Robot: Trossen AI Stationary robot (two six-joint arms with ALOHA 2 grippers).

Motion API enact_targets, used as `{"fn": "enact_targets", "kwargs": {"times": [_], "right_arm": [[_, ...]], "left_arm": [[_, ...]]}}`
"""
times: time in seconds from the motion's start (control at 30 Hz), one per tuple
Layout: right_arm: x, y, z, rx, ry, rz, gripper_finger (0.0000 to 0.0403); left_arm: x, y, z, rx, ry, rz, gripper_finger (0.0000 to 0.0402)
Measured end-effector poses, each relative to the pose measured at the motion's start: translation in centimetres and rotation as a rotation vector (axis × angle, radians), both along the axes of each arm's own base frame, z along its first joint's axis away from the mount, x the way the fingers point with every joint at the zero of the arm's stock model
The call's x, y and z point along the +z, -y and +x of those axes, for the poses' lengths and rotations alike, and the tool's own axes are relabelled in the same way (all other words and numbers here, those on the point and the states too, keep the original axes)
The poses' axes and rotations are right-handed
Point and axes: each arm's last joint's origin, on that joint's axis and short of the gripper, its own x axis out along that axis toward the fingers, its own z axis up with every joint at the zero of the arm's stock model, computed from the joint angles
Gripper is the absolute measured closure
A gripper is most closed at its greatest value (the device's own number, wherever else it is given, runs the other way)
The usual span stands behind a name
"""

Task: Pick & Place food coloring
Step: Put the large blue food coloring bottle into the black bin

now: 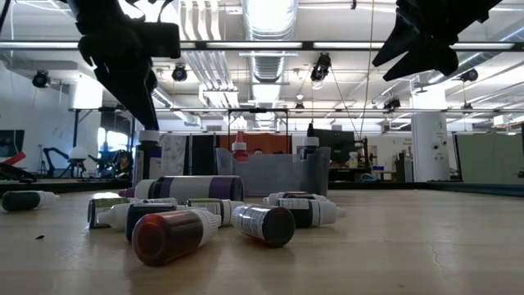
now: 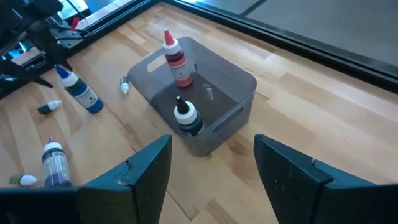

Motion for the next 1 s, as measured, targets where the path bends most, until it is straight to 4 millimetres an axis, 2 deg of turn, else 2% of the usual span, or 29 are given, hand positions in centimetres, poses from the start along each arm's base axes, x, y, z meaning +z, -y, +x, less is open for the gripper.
{"fn": "enact_targets", "kwargs": {"times": [0.37,1.0], "right_arm": [[0.0,0.3,0.0,-0.063,0.04,0.047,0.0181],[-0.3,0.4,0.0,-0.084,0.042,0.061,0.0181]], "left_arm": [[-1.5,0.0,0.0,-0.072,-0.099,0.021,0.0227],[-1.3,-0.3,-0.1,-0.049,-0.076,0.038,0.0236]]}}
